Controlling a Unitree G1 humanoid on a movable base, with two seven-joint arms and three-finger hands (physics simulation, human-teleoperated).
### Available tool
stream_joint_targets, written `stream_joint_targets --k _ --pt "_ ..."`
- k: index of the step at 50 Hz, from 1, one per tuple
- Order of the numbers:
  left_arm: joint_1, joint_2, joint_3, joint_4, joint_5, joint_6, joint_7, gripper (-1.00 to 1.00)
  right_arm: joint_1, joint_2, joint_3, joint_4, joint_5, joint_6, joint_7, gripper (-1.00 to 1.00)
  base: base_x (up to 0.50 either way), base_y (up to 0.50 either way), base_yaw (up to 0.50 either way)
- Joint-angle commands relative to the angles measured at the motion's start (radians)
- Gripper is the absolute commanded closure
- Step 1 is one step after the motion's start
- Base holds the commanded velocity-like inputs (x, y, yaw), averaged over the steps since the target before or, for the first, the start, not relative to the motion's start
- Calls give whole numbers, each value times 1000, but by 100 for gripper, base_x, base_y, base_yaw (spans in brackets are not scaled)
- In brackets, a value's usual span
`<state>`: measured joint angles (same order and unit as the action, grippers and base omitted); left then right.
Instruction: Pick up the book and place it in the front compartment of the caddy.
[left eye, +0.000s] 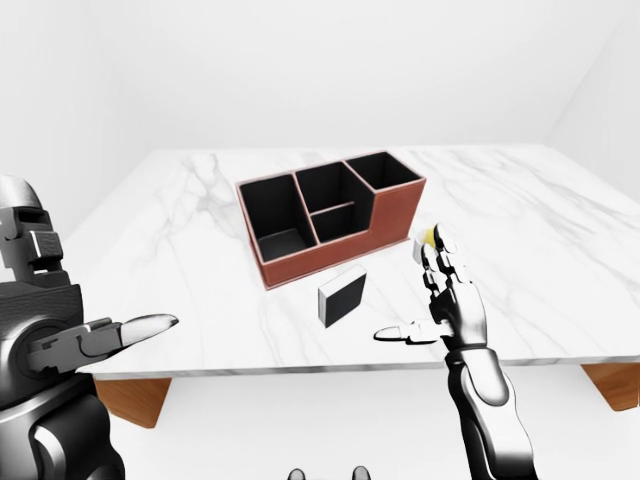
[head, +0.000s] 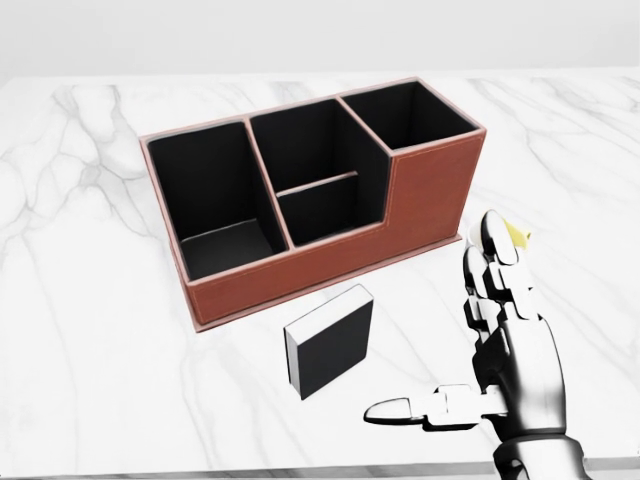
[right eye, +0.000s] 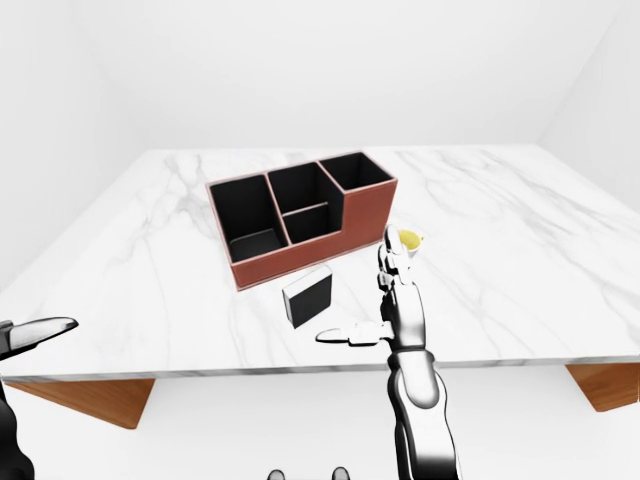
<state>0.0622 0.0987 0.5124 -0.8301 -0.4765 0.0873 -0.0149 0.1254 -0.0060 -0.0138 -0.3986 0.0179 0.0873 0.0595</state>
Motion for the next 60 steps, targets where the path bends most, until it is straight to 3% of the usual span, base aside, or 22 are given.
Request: stream_joint_targets --k 1,29,30,31,38,49,52,57,60 --pt "0 1 4 -8 -5 0 3 -100 4 0 6 -6 -11 0 0 -100 50 0 0" --pt "4 5 22 -24 -22 0 5 -100 15 1 18 -27 -28 0 0 -100 50 0 0" --pt "1 2 13 -7 -23 0 -2 -100 -21 -49 8 -419 -47 0 28 -100 0 0 0" --pt "4 1 13 -6 -24 0 -4 -100 -31 -47 0 -469 -53 0 45 -100 5 0 0" --pt "2 9 29 -18 -42 0 2 -100 -54 -22 -21 -528 -75 0 99 -100 41 0 0" --pt "2 12 34 -20 -51 0 3 -100 -136 -64 -41 -648 -151 0 149 -100 39 0 0" --pt "2 11 31 -19 -48 0 2 -100 -140 -75 -59 -648 -177 0 205 -100 0 0 0" --pt "2 17 52 -25 -71 0 4 -100 -161 -11 -89 -648 -342 0 382 -100 0 0 0" --pt "0 20 54 -24 -76 0 7 -100 -204 154 -117 -649 -632 0 639 -100 0 0 0"
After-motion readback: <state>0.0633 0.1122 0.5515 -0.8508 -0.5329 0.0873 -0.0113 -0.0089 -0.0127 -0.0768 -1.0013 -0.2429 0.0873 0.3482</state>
